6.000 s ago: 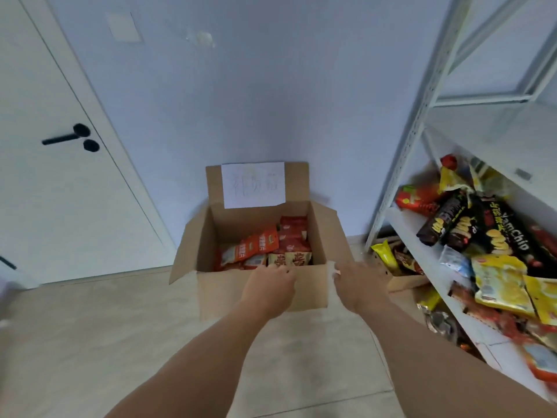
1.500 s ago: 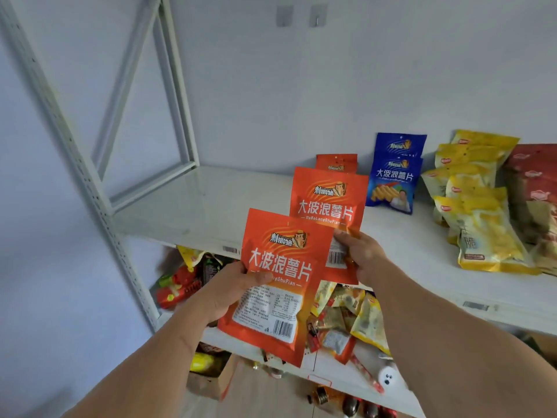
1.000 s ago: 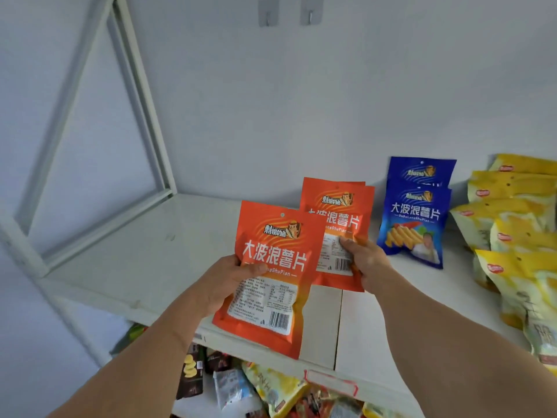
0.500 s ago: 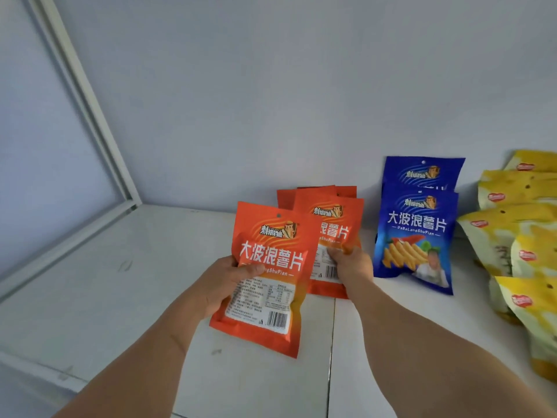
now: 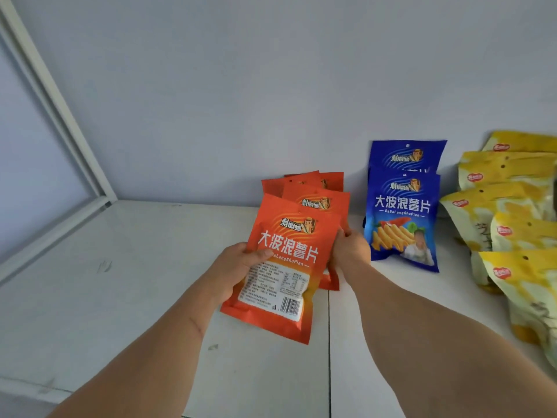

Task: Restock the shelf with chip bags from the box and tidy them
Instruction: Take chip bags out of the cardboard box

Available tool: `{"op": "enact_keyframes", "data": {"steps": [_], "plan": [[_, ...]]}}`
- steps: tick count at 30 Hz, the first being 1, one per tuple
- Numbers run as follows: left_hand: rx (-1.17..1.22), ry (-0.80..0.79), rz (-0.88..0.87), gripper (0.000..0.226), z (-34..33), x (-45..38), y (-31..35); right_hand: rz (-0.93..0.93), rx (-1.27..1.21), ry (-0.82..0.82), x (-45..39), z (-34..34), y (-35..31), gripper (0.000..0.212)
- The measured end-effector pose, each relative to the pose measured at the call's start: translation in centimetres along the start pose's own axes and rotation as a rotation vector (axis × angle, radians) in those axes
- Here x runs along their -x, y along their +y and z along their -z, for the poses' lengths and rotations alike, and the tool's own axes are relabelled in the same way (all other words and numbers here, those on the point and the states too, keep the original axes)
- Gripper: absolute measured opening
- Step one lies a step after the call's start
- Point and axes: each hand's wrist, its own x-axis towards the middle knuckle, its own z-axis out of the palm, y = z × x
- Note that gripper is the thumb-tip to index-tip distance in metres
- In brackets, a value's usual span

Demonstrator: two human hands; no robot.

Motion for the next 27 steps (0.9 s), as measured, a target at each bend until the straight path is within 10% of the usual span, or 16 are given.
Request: {"op": "enact_keyframes", "data": {"steps": [27], "plan": [[-0.023, 0.281, -0.166, 0.024, -5.7, -5.4, -1.8, 0.212, 0.371, -0.089, 5.8, 0.7, 5.1, 0.049]]}}
